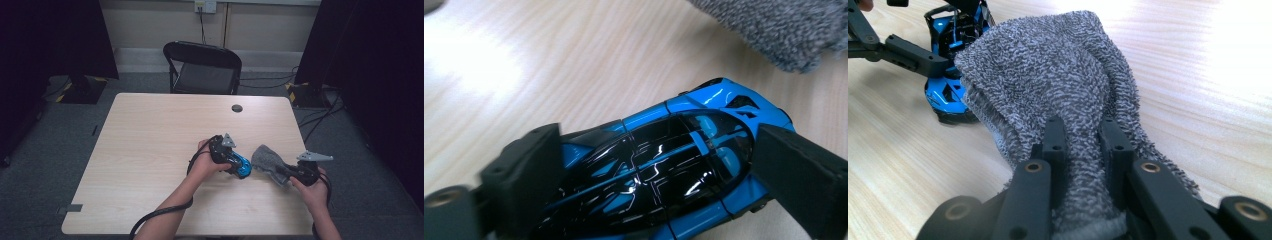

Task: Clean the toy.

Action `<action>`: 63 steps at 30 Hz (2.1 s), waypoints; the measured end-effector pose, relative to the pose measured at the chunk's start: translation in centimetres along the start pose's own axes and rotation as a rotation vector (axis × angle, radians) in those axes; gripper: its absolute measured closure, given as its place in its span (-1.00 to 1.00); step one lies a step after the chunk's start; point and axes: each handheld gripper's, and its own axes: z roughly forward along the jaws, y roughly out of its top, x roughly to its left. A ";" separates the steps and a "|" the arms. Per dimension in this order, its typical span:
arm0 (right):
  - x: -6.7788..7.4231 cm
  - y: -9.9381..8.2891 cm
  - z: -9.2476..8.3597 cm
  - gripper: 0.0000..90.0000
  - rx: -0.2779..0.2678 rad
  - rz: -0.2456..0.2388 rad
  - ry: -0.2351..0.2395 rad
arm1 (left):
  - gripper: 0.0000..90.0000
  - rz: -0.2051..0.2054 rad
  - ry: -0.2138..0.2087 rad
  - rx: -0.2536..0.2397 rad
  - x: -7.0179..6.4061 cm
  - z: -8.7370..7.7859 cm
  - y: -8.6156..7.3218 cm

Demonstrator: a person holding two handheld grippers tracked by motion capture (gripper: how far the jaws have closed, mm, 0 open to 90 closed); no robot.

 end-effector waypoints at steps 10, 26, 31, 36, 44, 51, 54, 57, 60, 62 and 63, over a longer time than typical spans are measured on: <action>-0.3 0.2 0.1 0.71 -0.008 0.021 -0.028 | -0.91 0.006 0.001 -0.035 0.3 -0.1 -0.6; 2.5 0.4 2.8 0.72 0.135 -0.126 -0.117 | -0.90 0.003 0.001 -0.027 0.5 -0.1 -0.5; 3.2 -0.2 2.3 0.72 0.148 -0.141 -0.046 | -0.91 0.003 0.000 -0.029 0.5 -0.1 -0.5; 4.5 -0.4 2.2 0.72 0.166 -0.167 0.010 | -0.91 0.004 -0.001 -0.021 0.5 -0.2 -0.4; 5.4 -0.6 1.9 0.73 0.175 -0.151 0.129 | -0.91 0.004 -0.002 -0.025 0.7 -0.2 -0.5; 5.8 -0.9 1.6 0.73 0.193 -0.158 0.189 | -0.91 0.004 -0.002 -0.025 0.8 -0.2 -0.5; 6.1 -1.0 1.5 0.73 0.203 -0.170 0.207 | -0.91 0.006 -0.003 -0.019 0.8 -0.2 -0.4; 6.7 -1.1 1.4 0.73 0.216 -0.196 0.243 | -0.91 0.006 -0.002 -0.019 0.8 -0.2 -0.4; 7.2 -1.3 1.4 0.73 0.218 -0.207 0.279 | -0.91 0.004 -0.002 -0.026 0.8 -0.2 -0.5; 7.8 -1.3 1.5 0.73 0.223 -0.221 0.303 | -0.91 0.004 -0.002 -0.026 0.8 -0.2 -0.5; 8.0 -1.4 1.6 0.73 0.223 -0.227 0.309 | -0.91 0.004 -0.001 -0.028 0.8 -0.2 -0.5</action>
